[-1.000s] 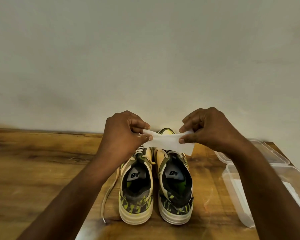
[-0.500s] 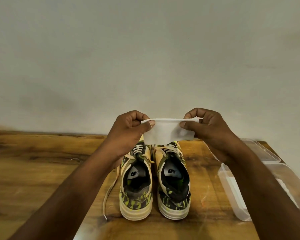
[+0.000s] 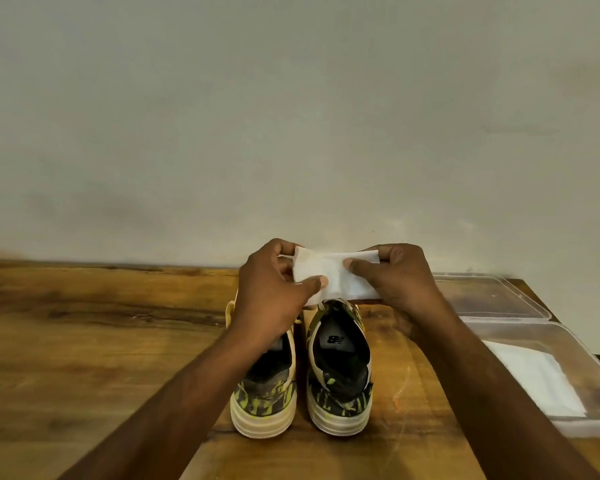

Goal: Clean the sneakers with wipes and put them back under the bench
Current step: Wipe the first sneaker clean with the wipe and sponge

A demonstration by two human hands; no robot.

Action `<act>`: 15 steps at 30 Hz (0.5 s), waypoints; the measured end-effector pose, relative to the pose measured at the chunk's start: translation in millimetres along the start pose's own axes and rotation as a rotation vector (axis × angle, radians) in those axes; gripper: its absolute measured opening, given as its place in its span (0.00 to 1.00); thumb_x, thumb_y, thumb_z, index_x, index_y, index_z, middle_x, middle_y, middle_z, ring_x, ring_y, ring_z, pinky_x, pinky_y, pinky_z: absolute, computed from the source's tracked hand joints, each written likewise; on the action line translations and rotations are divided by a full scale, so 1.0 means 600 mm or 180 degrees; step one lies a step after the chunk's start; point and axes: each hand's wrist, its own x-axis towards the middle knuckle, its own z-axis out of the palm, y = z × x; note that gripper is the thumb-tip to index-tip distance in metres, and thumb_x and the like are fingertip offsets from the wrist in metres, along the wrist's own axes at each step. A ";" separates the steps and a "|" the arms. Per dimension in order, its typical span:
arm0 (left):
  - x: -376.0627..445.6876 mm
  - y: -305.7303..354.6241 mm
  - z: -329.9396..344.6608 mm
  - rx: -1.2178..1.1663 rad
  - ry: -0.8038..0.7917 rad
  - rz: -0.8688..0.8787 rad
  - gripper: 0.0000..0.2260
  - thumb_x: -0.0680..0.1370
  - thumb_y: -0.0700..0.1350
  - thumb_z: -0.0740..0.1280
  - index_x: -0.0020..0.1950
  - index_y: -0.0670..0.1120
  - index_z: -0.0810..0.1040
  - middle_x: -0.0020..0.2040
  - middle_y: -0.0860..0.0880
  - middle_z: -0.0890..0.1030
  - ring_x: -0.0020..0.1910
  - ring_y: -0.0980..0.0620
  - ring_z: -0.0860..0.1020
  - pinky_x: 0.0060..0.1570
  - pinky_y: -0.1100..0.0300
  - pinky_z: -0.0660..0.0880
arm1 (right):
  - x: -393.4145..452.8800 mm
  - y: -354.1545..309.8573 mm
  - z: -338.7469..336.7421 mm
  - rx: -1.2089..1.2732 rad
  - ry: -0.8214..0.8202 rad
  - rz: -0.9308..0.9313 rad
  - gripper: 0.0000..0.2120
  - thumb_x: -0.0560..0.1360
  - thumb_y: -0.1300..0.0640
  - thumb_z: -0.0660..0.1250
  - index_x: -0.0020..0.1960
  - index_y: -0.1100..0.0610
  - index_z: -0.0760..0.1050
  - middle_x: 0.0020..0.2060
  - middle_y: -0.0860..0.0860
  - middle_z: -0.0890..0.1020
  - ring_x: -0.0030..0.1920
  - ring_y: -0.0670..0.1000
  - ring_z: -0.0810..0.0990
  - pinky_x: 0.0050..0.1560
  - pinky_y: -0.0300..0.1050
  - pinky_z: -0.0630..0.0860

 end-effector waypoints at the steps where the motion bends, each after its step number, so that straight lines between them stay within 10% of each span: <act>1: -0.001 -0.001 0.006 0.0149 0.0034 0.0145 0.23 0.69 0.41 0.84 0.60 0.49 0.80 0.52 0.53 0.86 0.47 0.57 0.85 0.43 0.54 0.86 | 0.002 0.002 0.003 -0.0057 0.0040 -0.0006 0.08 0.72 0.58 0.79 0.50 0.57 0.85 0.46 0.54 0.87 0.47 0.55 0.87 0.47 0.54 0.87; 15: -0.035 0.000 0.046 0.1062 -0.0239 0.1319 0.31 0.71 0.34 0.76 0.70 0.52 0.74 0.51 0.56 0.81 0.41 0.61 0.79 0.43 0.68 0.77 | -0.009 0.009 -0.013 -0.0414 0.0121 -0.0506 0.02 0.70 0.59 0.79 0.42 0.54 0.87 0.37 0.51 0.87 0.40 0.53 0.87 0.45 0.58 0.86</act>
